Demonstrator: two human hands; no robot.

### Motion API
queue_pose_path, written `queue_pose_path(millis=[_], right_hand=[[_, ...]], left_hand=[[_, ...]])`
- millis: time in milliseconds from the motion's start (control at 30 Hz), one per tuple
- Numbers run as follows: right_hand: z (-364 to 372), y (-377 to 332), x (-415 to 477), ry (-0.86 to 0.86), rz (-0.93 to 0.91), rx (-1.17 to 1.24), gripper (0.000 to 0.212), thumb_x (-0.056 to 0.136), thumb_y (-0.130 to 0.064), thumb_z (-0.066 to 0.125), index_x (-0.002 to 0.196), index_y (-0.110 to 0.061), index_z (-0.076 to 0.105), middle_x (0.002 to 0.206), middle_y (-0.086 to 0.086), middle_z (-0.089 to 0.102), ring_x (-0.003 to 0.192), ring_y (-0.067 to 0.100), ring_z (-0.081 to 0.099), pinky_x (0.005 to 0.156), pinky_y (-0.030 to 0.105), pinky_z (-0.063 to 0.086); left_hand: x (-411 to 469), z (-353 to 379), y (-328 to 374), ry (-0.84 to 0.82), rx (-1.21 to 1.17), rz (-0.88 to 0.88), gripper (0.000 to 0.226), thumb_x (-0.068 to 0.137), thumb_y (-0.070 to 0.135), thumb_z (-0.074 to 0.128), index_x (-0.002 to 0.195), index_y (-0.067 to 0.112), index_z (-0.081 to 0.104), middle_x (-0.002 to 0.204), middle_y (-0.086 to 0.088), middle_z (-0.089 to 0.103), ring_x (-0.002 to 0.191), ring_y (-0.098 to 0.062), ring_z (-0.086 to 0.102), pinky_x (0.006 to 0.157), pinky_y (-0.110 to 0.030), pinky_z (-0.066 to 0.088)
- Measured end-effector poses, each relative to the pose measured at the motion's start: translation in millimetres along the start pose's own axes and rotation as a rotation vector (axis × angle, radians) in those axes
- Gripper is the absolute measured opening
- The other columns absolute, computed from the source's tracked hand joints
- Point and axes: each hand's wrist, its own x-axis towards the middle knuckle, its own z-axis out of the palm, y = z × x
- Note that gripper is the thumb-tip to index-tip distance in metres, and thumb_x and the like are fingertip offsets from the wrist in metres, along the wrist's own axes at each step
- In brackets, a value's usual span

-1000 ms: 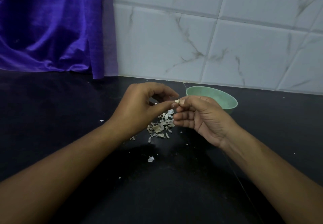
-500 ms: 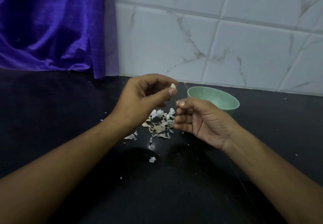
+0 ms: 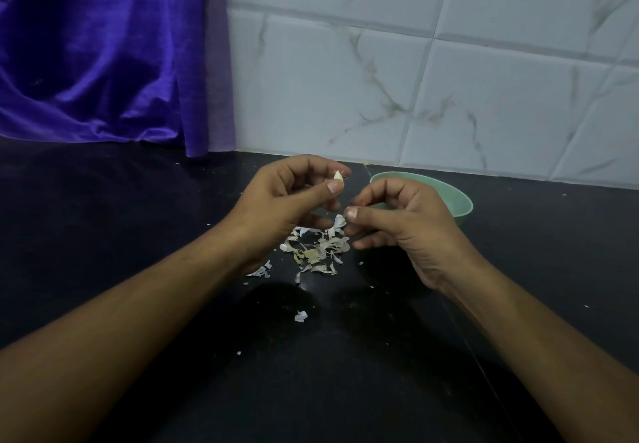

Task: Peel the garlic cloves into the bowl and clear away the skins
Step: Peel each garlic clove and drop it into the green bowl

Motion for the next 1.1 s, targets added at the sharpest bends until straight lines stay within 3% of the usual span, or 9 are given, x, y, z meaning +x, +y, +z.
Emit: queue_pose_path(millis=[133, 300, 533, 633, 767, 933, 1000, 1067, 1100], right_hand=[[-1, -2, 0, 0.008, -0.045, 0.086, 0.008, 0.088, -0.007, 0.075, 0.093, -0.006, 0.069, 0.081, 0.013, 0.072, 0.069, 0.024, 0.072, 0.061, 0.031, 0.063], [-3, -2, 0, -0.034, -0.055, 0.125, 0.022, 0.087, -0.014, 0.074, 0.106, -0.004, 0.073, 0.100, 0.021, 0.076, 0.071, 0.023, 0.072, 0.064, 0.032, 0.063], [-4, 0, 1, -0.036, -0.062, 0.066, 0.005, 0.090, -0.006, 0.072, 0.093, -0.007, 0.076, 0.086, 0.019, 0.076, 0.067, 0.022, 0.073, 0.064, 0.033, 0.064], [-4, 0, 1, -0.030, -0.071, 0.028, 0.003, 0.091, -0.005, 0.072, 0.092, -0.006, 0.075, 0.082, 0.015, 0.075, 0.066, 0.023, 0.073, 0.063, 0.032, 0.064], [-3, -1, 1, -0.020, -0.058, 0.029, 0.003, 0.092, -0.008, 0.072, 0.090, -0.006, 0.074, 0.082, 0.015, 0.074, 0.066, 0.023, 0.073, 0.062, 0.032, 0.063], [-3, 1, 1, -0.025, -0.022, 0.019, 0.007, 0.092, -0.009, 0.072, 0.092, -0.001, 0.073, 0.080, 0.009, 0.075, 0.066, 0.022, 0.073, 0.062, 0.032, 0.063], [-4, 2, 2, -0.021, -0.017, 0.001, 0.008, 0.093, -0.006, 0.071, 0.093, 0.002, 0.072, 0.078, 0.009, 0.075, 0.065, 0.022, 0.073, 0.062, 0.031, 0.063], [-4, 3, 2, -0.004, -0.019, -0.029, 0.010, 0.093, -0.004, 0.071, 0.093, 0.006, 0.072, 0.076, 0.010, 0.073, 0.064, 0.023, 0.073, 0.062, 0.032, 0.063], [-3, 4, 3, 0.002, -0.021, -0.042, 0.010, 0.092, -0.003, 0.071, 0.092, 0.006, 0.071, 0.075, 0.011, 0.073, 0.064, 0.024, 0.073, 0.062, 0.033, 0.063]], left_hand=[[-1, 1, 0, -0.056, 0.018, -0.005, 0.021, 0.099, 0.008, 0.065, 0.119, 0.010, 0.072, 0.099, -0.015, 0.067, 0.087, -0.017, 0.067, 0.072, -0.030, 0.063], [-1, 1, 0, -0.091, 0.014, -0.016, 0.030, 0.097, 0.010, 0.067, 0.127, 0.011, 0.068, 0.105, -0.026, 0.069, 0.089, -0.019, 0.067, 0.072, -0.030, 0.061], [-1, -2, -2, -0.103, 0.020, -0.020, 0.029, 0.097, 0.009, 0.067, 0.126, 0.012, 0.069, 0.095, -0.013, 0.068, 0.088, -0.019, 0.067, 0.074, -0.033, 0.062], [0, -2, -2, -0.103, 0.051, -0.031, 0.025, 0.096, 0.010, 0.069, 0.121, 0.011, 0.072, 0.102, -0.022, 0.072, 0.088, -0.017, 0.067, 0.075, -0.034, 0.062], [1, -5, -3, -0.123, 0.112, -0.019, 0.022, 0.097, 0.011, 0.069, 0.117, 0.012, 0.076, 0.110, -0.018, 0.075, 0.090, -0.014, 0.068, 0.078, -0.036, 0.061], [2, -8, -3, -0.139, 0.256, 0.060, 0.023, 0.098, 0.012, 0.070, 0.120, 0.014, 0.077, 0.104, -0.016, 0.078, 0.087, -0.024, 0.067, 0.081, -0.055, 0.059], [1, -8, -3, -0.139, 0.312, 0.099, 0.022, 0.096, 0.020, 0.073, 0.118, 0.022, 0.079, 0.100, -0.021, 0.076, 0.084, -0.039, 0.069, 0.077, -0.064, 0.058], [1, -9, -5, -0.130, 0.385, 0.121, 0.022, 0.095, 0.024, 0.074, 0.116, 0.028, 0.080, 0.097, -0.013, 0.077, 0.089, -0.048, 0.069, 0.073, -0.064, 0.059], [1, -9, -6, -0.124, 0.419, 0.129, 0.022, 0.095, 0.022, 0.075, 0.116, 0.028, 0.080, 0.097, -0.005, 0.078, 0.091, -0.044, 0.070, 0.072, -0.060, 0.061]])
